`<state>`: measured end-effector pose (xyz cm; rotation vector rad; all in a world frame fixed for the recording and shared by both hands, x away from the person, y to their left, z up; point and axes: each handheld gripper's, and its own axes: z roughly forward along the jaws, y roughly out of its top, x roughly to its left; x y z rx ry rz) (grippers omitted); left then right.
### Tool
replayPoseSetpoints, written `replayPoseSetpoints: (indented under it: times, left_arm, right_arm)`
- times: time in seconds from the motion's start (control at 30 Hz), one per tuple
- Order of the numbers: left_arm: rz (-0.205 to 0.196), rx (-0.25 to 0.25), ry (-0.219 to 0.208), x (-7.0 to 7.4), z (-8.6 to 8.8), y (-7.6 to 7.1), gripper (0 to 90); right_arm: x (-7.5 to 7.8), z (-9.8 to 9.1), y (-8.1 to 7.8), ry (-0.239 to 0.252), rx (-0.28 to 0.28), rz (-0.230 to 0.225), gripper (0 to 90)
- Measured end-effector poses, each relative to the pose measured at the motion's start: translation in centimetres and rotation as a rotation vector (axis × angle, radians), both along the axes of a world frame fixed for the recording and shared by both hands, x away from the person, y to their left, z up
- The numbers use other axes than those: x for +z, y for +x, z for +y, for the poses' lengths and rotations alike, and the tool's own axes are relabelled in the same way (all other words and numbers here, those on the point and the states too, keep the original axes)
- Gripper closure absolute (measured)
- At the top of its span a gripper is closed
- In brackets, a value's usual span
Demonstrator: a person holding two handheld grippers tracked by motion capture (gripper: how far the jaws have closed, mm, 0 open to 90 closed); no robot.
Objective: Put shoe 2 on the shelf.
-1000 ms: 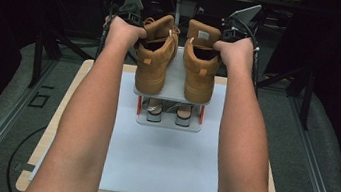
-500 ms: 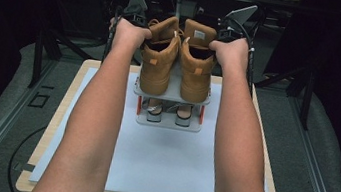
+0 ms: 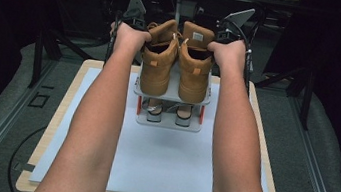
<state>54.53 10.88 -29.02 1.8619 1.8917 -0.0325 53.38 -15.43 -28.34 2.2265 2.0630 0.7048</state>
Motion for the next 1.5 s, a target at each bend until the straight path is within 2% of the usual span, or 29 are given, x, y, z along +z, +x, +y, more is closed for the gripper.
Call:
replayPoseSetpoints:
  times: [0.1,0.13,0.17,0.23,0.33,0.37,0.4,0.43,0.47,0.7,1.1,1.27,1.4,1.5]
  left_arm:
    - [-0.005,0.002,-0.013,-0.2,0.0,0.0,83.5]
    - [-0.011,-0.005,0.004,-0.2,-0.2,-0.1,83.1]
    - [-0.011,-0.005,0.004,-0.2,-0.2,-0.1,82.8]
    - [-0.019,-0.026,0.036,0.0,-0.7,-0.1,81.4]
    - [-0.024,-0.024,0.030,-0.1,-0.6,-0.1,80.6]
    - [-0.021,-0.028,0.029,0.0,-0.5,-0.1,80.3]
    - [-0.024,-0.027,0.028,-0.1,-0.5,-0.2,80.1]
    - [-0.021,-0.032,0.031,0.0,-0.5,-0.1,80.0]
    - [-0.024,-0.030,0.030,-0.1,-0.6,-0.1,79.9]
    - [-0.031,-0.037,0.019,-0.2,-0.4,-0.2,78.5]
    - [-0.051,-0.055,0.034,0.0,-0.7,-0.1,74.0]
    - [-0.077,-0.063,0.046,0.2,-0.7,-0.1,66.4]
    - [-0.086,-0.061,0.050,0.3,-0.7,-0.2,62.1]
    - [-0.099,-0.059,0.039,0.4,-0.6,-0.2,53.3]
  right_arm:
    - [-0.1,-0.1,0.0,0.002,0.004,-0.004,83.1]
    - [0.0,0.1,0.0,-0.004,0.012,0.004,82.4]
    - [0.0,0.2,0.0,-0.011,0.010,0.001,81.8]
    - [0.2,0.4,-0.1,-0.028,0.018,-0.008,80.2]
    - [0.2,0.7,-0.1,-0.050,0.024,-0.020,79.8]
    - [0.3,0.9,-0.1,-0.072,0.035,-0.009,79.8]
    - [0.3,1.0,-0.1,-0.070,0.033,-0.020,79.7]
    - [0.4,1.0,-0.1,-0.080,0.040,-0.008,79.6]
    - [0.3,1.0,-0.1,-0.079,0.036,-0.020,79.5]
    - [0.3,1.0,-0.1,-0.083,0.039,-0.021,79.0]
    - [0.4,1.0,-0.1,-0.091,0.049,-0.034,76.2]
    - [0.6,0.9,-0.3,-0.096,0.059,-0.078,68.1]
    - [0.7,0.8,-0.3,-0.098,0.060,-0.088,66.3]
    - [0.8,0.8,-0.4,-0.094,0.063,-0.100,63.0]
